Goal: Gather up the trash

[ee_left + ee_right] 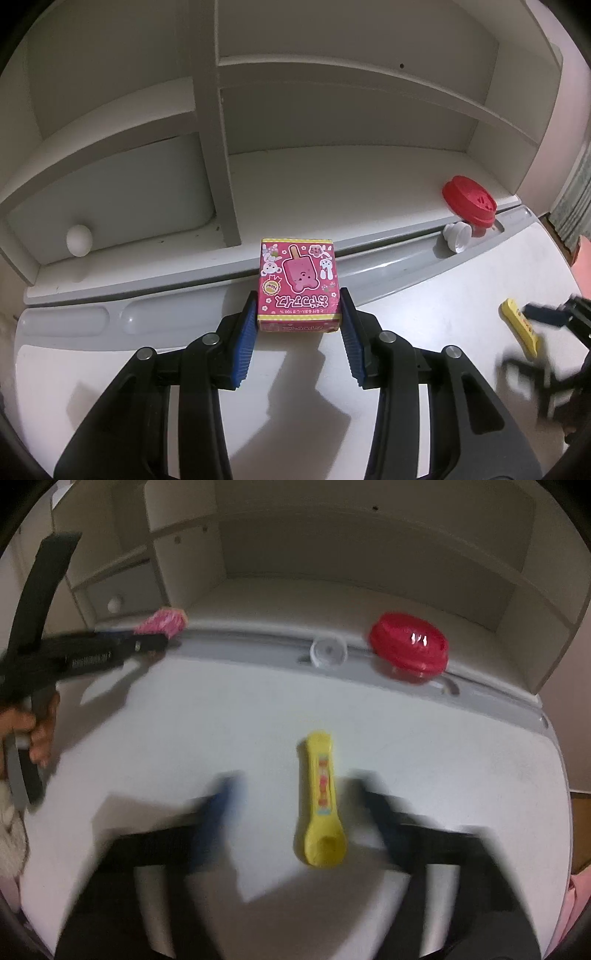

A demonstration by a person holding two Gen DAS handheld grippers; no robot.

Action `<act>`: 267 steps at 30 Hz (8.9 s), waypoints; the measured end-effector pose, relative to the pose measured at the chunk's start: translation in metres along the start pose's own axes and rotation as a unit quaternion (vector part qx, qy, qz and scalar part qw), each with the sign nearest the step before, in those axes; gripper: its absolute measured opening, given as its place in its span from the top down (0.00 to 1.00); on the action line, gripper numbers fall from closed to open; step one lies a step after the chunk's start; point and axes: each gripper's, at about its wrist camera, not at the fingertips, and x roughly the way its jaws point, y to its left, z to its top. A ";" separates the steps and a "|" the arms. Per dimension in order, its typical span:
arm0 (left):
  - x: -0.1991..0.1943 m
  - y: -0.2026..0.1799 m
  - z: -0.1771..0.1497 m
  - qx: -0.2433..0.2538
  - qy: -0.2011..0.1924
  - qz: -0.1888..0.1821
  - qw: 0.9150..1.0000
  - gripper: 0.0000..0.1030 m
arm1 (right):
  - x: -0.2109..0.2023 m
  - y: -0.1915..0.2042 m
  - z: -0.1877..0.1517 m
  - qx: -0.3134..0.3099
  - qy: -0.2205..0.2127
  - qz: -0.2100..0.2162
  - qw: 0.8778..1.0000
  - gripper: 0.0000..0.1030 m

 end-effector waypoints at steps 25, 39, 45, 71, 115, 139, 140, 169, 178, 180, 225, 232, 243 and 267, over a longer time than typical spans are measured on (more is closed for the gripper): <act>-0.132 -0.178 -0.021 0.128 -0.098 -0.158 0.974 0.60 | -0.155 -0.088 -0.087 0.117 -0.123 0.022 0.985 0.87; -0.138 -0.501 -0.238 0.411 0.087 -0.357 0.834 0.60 | -0.263 -0.241 -0.385 0.359 -0.063 -0.082 0.928 0.87; -0.036 -0.538 -0.331 0.433 0.208 -0.302 0.824 0.60 | -0.152 -0.266 -0.491 0.444 0.057 -0.032 0.893 0.87; -0.014 -0.551 -0.370 0.435 0.227 -0.301 0.818 0.08 | -0.107 -0.312 -0.543 0.542 0.096 -0.098 0.829 0.06; 0.069 -0.181 0.041 -0.041 0.044 0.022 0.998 0.68 | -0.178 -0.192 -0.156 0.233 -0.210 -0.106 0.944 0.06; -0.015 -0.075 -0.014 -0.067 -0.027 0.013 0.997 0.71 | -0.040 -0.136 0.043 0.111 -0.133 -0.015 0.985 0.06; -0.016 -0.069 -0.015 -0.067 -0.027 0.011 0.997 0.71 | -0.028 -0.132 0.053 0.105 -0.124 -0.023 0.986 0.06; 0.029 -0.080 -0.007 -0.041 -0.010 -0.003 0.999 0.71 | 0.083 -0.123 0.121 0.043 -0.023 -0.007 0.999 0.23; 0.005 -0.077 -0.005 -0.035 -0.029 -0.012 0.999 0.71 | 0.048 -0.124 0.107 0.046 -0.057 0.007 0.997 0.24; -0.007 -0.087 -0.003 -0.025 -0.042 -0.019 0.999 0.71 | 0.027 -0.124 0.095 0.047 -0.065 0.015 0.997 0.24; 0.124 -0.579 -0.395 0.409 0.376 -0.179 0.812 0.71 | 0.013 -0.318 -0.607 0.614 0.165 0.075 0.768 0.23; 0.129 -0.581 -0.387 0.370 0.391 -0.195 0.820 0.71 | 0.015 -0.322 -0.612 0.647 0.135 0.087 0.745 0.17; 0.069 -0.591 -0.361 0.349 0.318 -0.294 0.831 0.13 | -0.064 -0.348 -0.592 0.625 0.125 -0.055 0.769 0.07; -0.175 -0.263 -0.116 0.080 -0.257 0.047 0.962 0.06 | -0.217 -0.180 -0.165 0.233 -0.249 -0.257 0.904 0.07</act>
